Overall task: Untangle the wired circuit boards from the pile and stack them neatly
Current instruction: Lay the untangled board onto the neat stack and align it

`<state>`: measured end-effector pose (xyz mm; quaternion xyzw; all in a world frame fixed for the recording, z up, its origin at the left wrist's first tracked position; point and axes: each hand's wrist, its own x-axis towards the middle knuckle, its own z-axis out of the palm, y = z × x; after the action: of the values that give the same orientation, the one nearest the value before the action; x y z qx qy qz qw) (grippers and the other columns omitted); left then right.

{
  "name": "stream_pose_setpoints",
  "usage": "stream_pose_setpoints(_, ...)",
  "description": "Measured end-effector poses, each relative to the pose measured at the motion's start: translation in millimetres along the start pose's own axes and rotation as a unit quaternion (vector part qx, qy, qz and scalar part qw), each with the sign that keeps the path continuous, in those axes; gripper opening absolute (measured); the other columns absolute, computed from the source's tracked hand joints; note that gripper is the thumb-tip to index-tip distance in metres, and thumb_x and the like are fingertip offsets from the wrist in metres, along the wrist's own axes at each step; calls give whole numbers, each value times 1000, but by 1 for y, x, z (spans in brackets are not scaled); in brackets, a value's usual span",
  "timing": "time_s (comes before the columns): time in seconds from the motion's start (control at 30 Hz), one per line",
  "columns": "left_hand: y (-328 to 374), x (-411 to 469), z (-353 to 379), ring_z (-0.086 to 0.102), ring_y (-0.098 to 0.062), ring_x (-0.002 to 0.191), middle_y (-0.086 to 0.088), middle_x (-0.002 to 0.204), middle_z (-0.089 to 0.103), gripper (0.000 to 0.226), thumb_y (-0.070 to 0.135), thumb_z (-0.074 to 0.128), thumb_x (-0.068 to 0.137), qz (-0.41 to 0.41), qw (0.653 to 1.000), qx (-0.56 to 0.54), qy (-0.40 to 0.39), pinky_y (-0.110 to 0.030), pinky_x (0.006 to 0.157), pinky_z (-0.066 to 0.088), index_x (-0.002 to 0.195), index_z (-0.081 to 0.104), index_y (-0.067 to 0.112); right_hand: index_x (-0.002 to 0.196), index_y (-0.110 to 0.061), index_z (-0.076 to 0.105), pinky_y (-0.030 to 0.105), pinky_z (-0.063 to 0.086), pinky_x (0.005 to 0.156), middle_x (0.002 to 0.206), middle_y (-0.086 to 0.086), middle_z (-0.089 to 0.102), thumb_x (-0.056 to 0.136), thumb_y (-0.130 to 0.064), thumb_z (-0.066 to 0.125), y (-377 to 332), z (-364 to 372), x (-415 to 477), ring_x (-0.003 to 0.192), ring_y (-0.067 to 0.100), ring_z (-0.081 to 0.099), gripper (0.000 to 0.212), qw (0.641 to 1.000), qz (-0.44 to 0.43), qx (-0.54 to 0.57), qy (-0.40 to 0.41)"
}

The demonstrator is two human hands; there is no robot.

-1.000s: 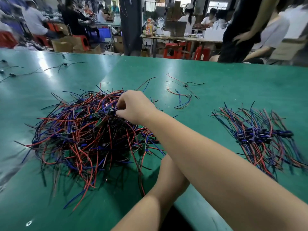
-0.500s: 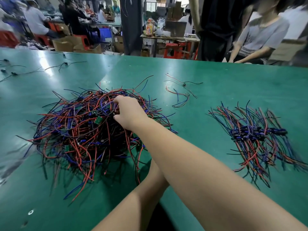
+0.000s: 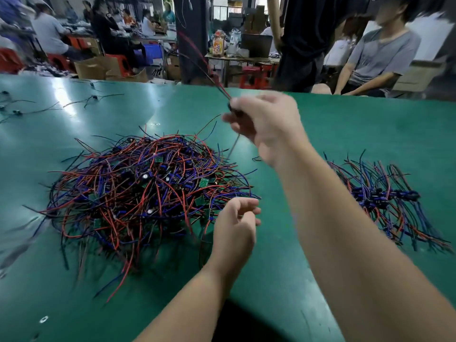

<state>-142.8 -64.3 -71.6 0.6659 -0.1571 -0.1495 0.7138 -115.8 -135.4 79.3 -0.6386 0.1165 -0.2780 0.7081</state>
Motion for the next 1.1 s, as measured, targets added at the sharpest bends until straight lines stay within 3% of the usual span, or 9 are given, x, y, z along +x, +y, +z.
stream_pose_setpoints(0.1,10,0,1,57,-8,61,0,78,63,32,-9,43,91,-1,997,-74,28,-13,53,43,82,61,16,79,-1,56,16,50,47,63,10,66,86,-2,61,10,-47,-18,57,16,69,8,973,177,139,-40)
stream_pose_setpoints(0.23,14,1,1,56,-11,62,0,81,63,30,-4,39,95,-3,996,-75,56,-19,56,46,90,59,18,76,-2,62,12,48,41,71,10,70,74,-9,64,19,-92,-44,56,10,69,8,945,229,235,-8)
stream_pose_setpoints(0.37,17,1,0,58,-5,54,-3,82,62,25,3,37,99,-19,994,-99,49,-18,52,50,97,57,17,73,-8,67,9,44,36,85,10,73,70,-12,62,25,-123,-65,62,10,71,7,930,226,291,-13)
stream_pose_setpoints(0.5,18,-6,4,60,-8,56,-3,78,65,18,20,49,97,-16,993,-117,-25,-21,50,49,90,65,16,79,-19,58,12,44,34,83,2,74,67,-9,64,48,-122,-82,60,14,70,16,958,208,198,-11)
stream_pose_setpoints(0.63,16,-15,7,66,-12,69,-2,83,72,27,41,63,77,19,991,-88,-98,-27,59,53,89,71,19,78,-17,63,22,50,40,79,3,72,60,-4,70,72,-115,-93,59,23,70,23,973,180,142,-27)
stream_pose_setpoints(0.73,16,-16,7,64,-18,70,-5,82,71,19,34,67,78,12,990,-101,-99,-40,67,53,88,72,19,74,-17,69,25,52,44,78,9,72,57,-6,74,81,-110,-99,63,24,71,21,977,165,124,-51)
stream_pose_setpoints(0.87,18,-15,5,60,-10,60,3,72,70,12,17,66,86,-3,989,-122,-84,-27,56,52,80,74,22,85,-9,68,26,55,51,81,15,72,67,-4,67,83,-108,-102,66,25,72,19,974,163,146,-67)
stream_pose_setpoints(1.0,22,-12,0,61,-4,61,9,70,69,19,18,63,89,-33,987,-145,-59,-21,53,49,73,72,26,92,-5,58,26,56,51,80,17,71,74,1,59,83,-111,-100,64,25,71,19,967,185,174,-34)
stream_pose_setpoints(1.1,23,-10,-3,62,-2,58,8,69,70,12,16,61,90,-48,982,-178,-30,-17,47,48,79,64,20,90,-6,57,21,53,48,77,16,71,69,1,66,83,-114,-99,56,21,68,24,970,187,158,-6)
